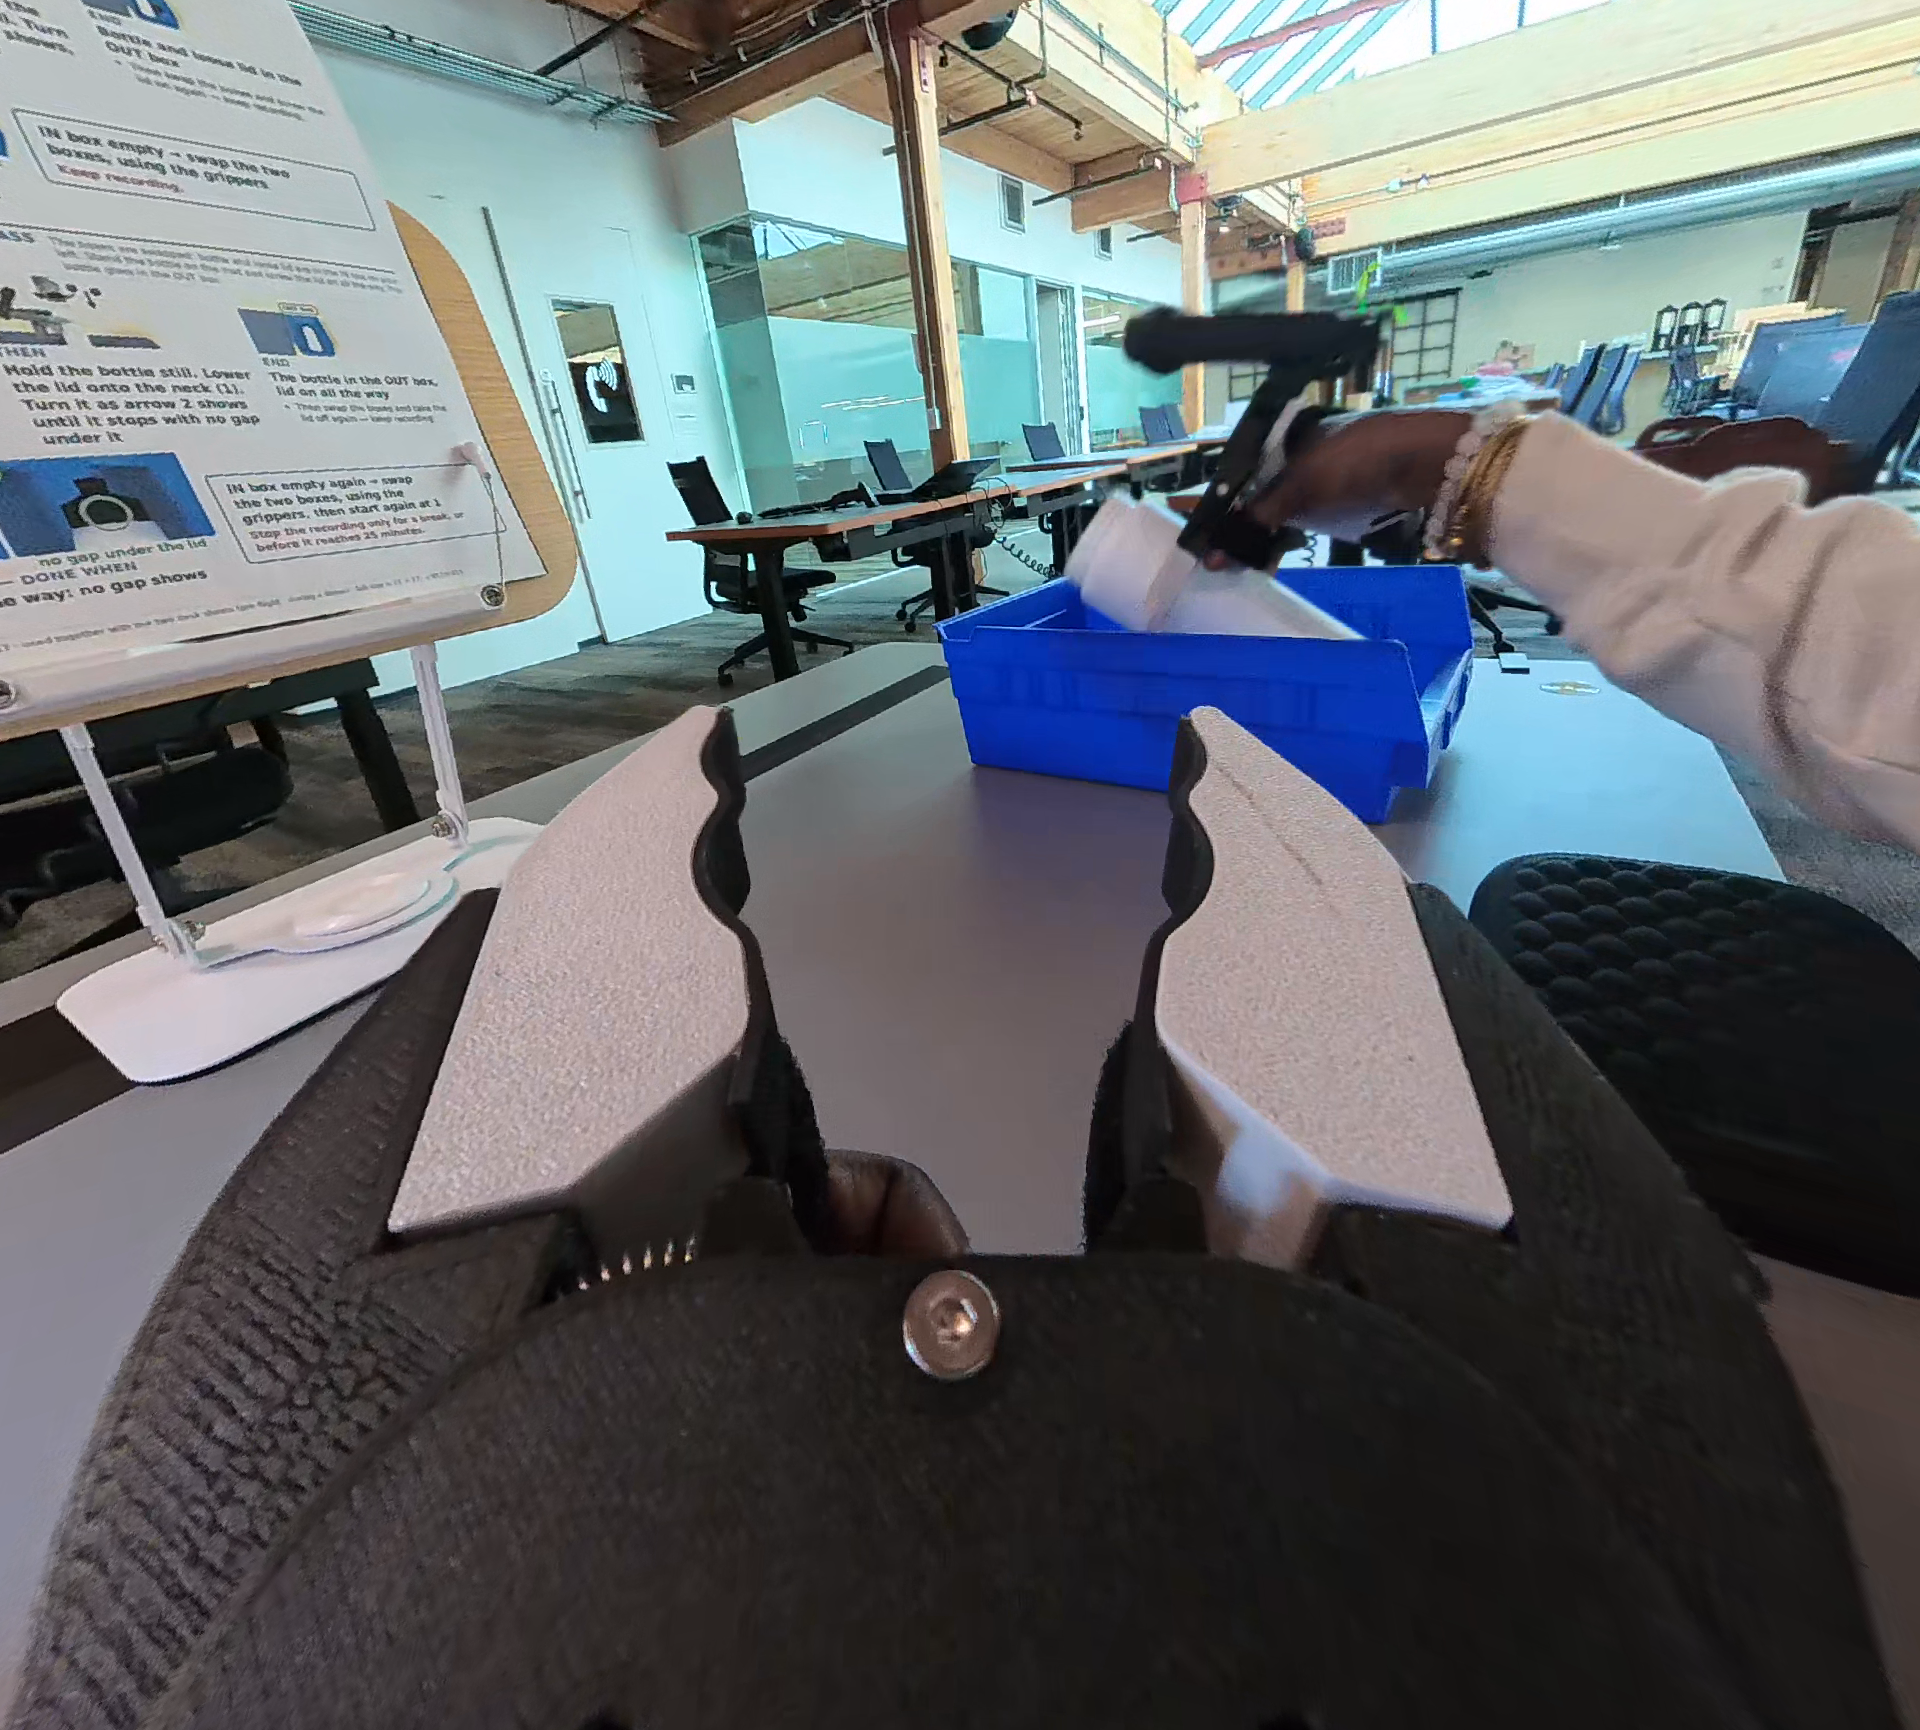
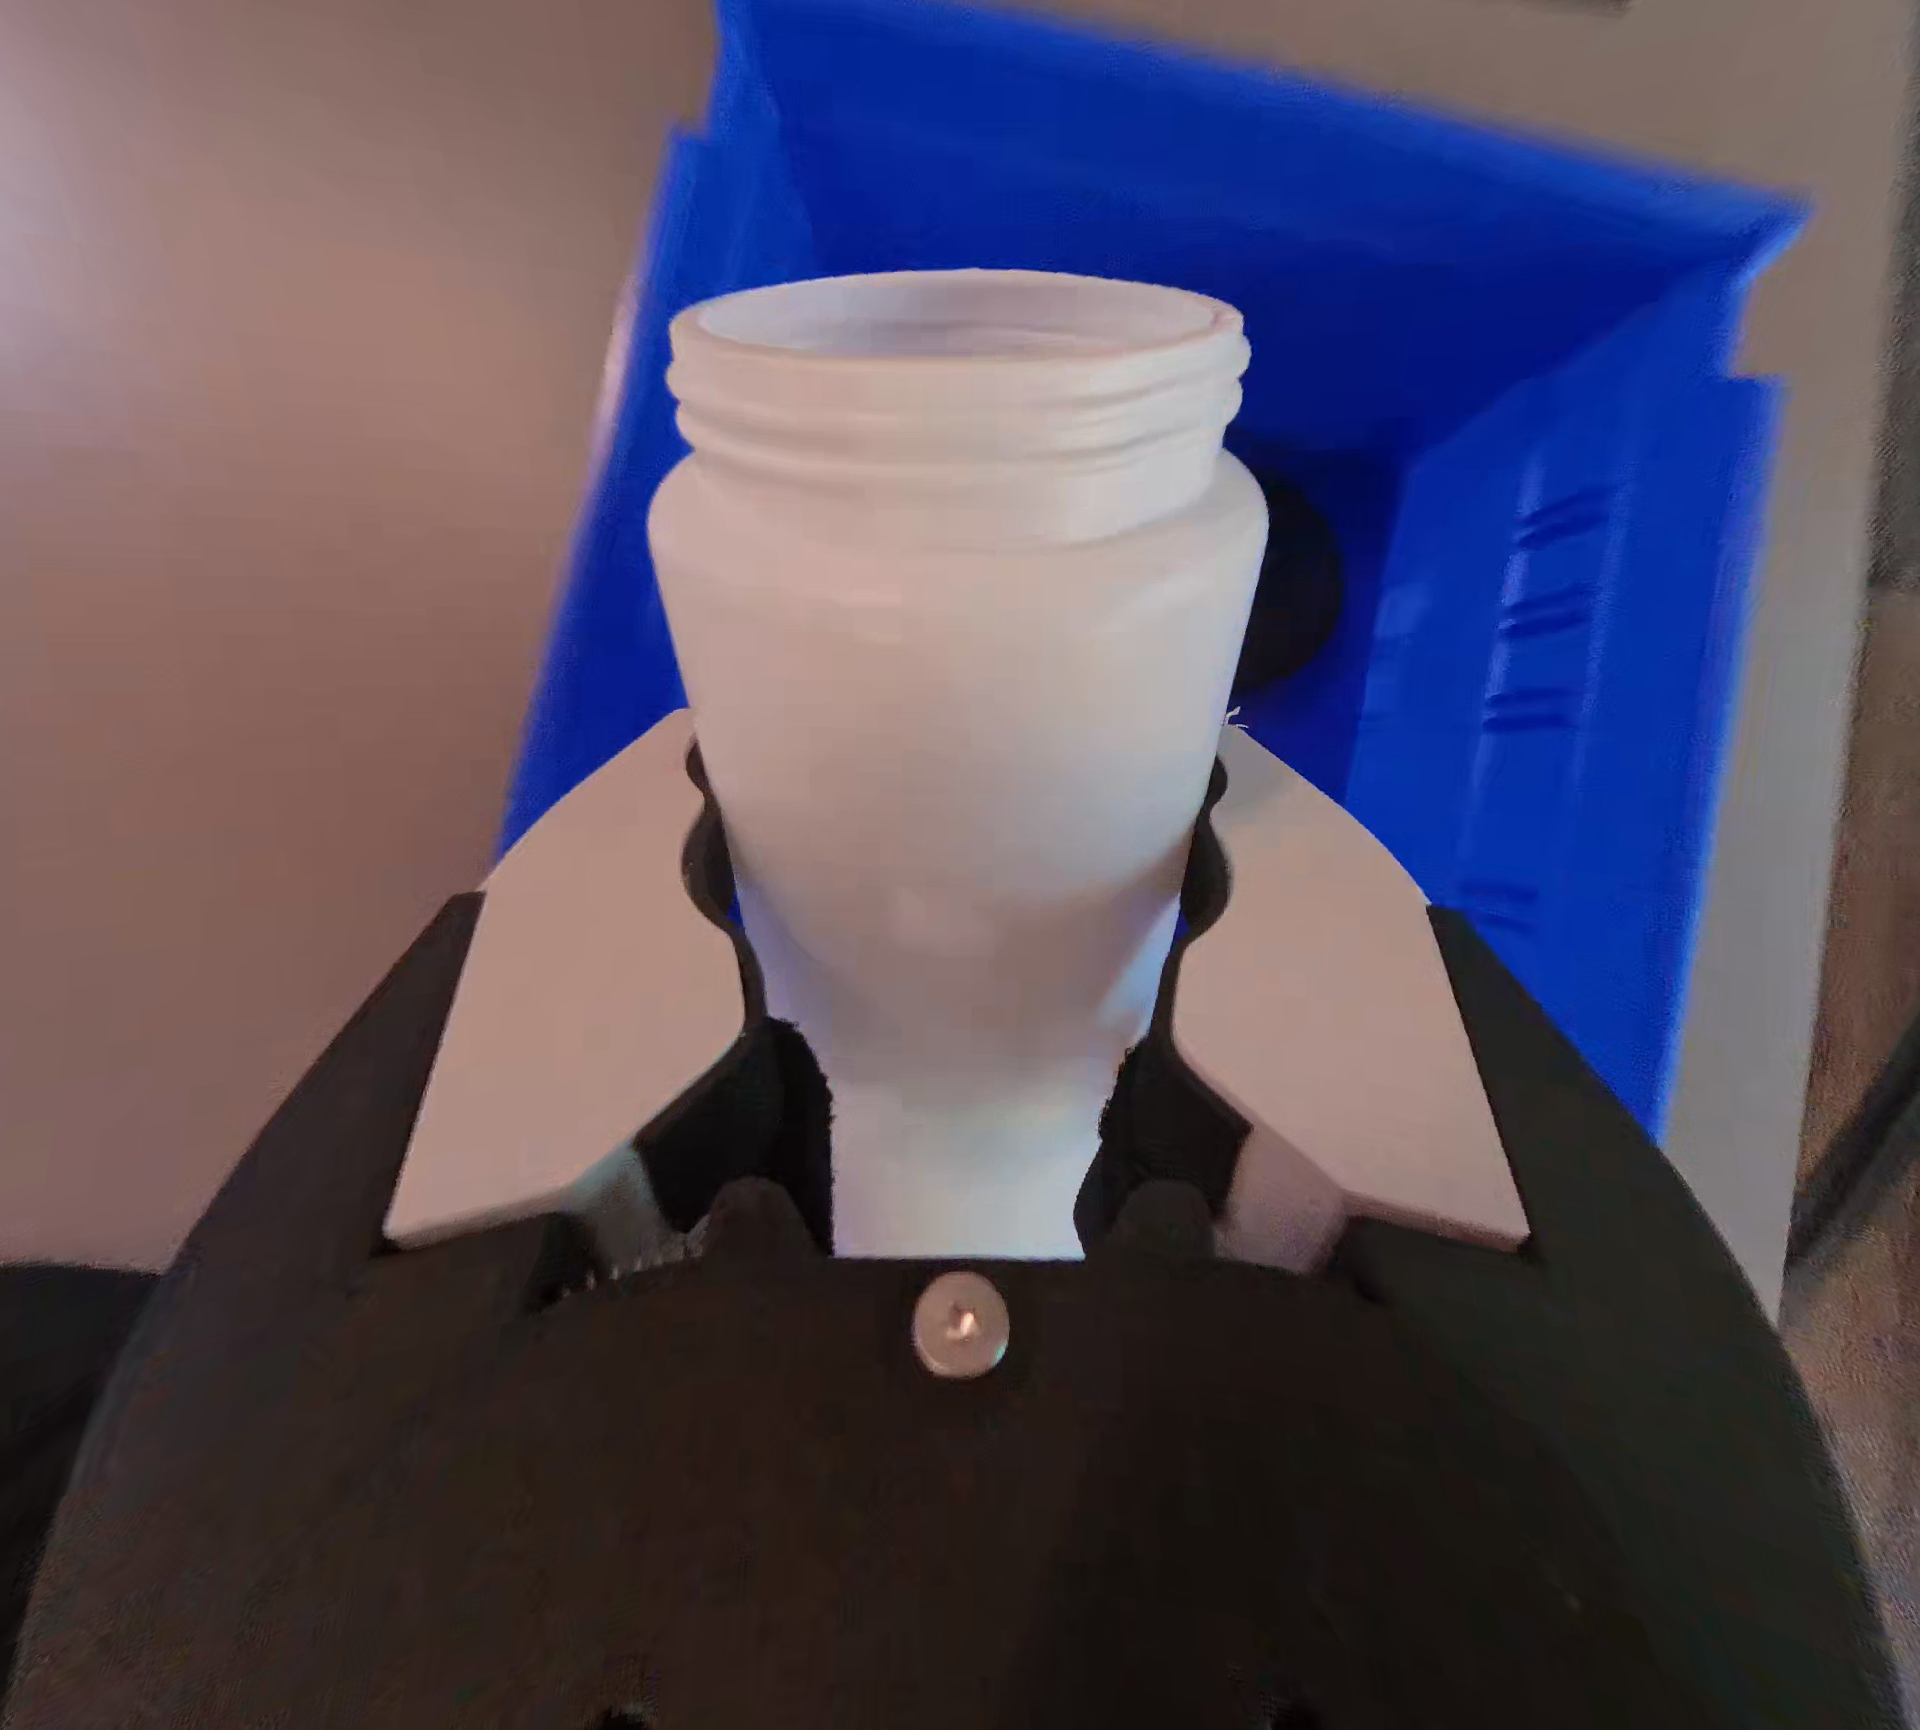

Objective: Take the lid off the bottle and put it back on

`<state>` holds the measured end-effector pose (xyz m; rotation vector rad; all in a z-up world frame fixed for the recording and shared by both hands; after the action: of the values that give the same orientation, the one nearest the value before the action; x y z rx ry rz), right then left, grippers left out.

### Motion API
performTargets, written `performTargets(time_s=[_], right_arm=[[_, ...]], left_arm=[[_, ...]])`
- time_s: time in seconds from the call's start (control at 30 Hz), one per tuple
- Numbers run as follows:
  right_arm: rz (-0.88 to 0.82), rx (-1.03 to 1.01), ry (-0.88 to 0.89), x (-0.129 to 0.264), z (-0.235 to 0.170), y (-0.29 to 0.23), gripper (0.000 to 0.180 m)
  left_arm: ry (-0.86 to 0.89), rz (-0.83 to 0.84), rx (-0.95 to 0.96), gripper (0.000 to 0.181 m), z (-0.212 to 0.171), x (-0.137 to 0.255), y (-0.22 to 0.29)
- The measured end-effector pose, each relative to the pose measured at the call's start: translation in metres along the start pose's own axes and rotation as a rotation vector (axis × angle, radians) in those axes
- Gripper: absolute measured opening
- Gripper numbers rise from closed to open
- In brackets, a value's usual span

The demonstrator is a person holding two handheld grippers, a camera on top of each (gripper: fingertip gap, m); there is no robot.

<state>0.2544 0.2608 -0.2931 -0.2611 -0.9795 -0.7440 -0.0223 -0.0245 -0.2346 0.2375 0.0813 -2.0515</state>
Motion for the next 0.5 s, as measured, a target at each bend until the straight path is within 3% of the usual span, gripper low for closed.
performTargets(time_s=[0.17, 0.3, 0.4, 0.5], right_arm=[[0.115, 0.009, -0.286, -0.041, -0.020, 0.001, 0.087], [0.139, 0.056, -0.375, -0.059, -0.026, 0.000, 0.087], [0.097, 0.068, -0.335, -0.062, -0.024, 0.005, 0.088], [0.049, 0.055, -0.185, -0.049, -0.012, 0.010, 0.091]], left_arm=[[-0.021, 0.001, 0.001, 0.079, -0.004, -0.001, -0.001], [-0.059, 0.006, 0.000, 0.079, -0.011, -0.002, -0.002], [-0.082, 0.021, -0.008, 0.079, -0.015, -0.003, -0.005], [-0.093, 0.034, -0.007, 0.079, -0.016, -0.003, -0.007]])
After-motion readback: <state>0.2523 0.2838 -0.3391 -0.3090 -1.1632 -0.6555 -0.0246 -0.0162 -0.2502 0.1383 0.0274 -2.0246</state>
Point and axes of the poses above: each gripper's, where its closed fingertips meet, x back along the fingers, z out of its top, y = z × x across the jaws, the point moved 1 cm from there along x, back along the fingers, and after that the axes turned 9 degrees about x, right-handed, at the moved point
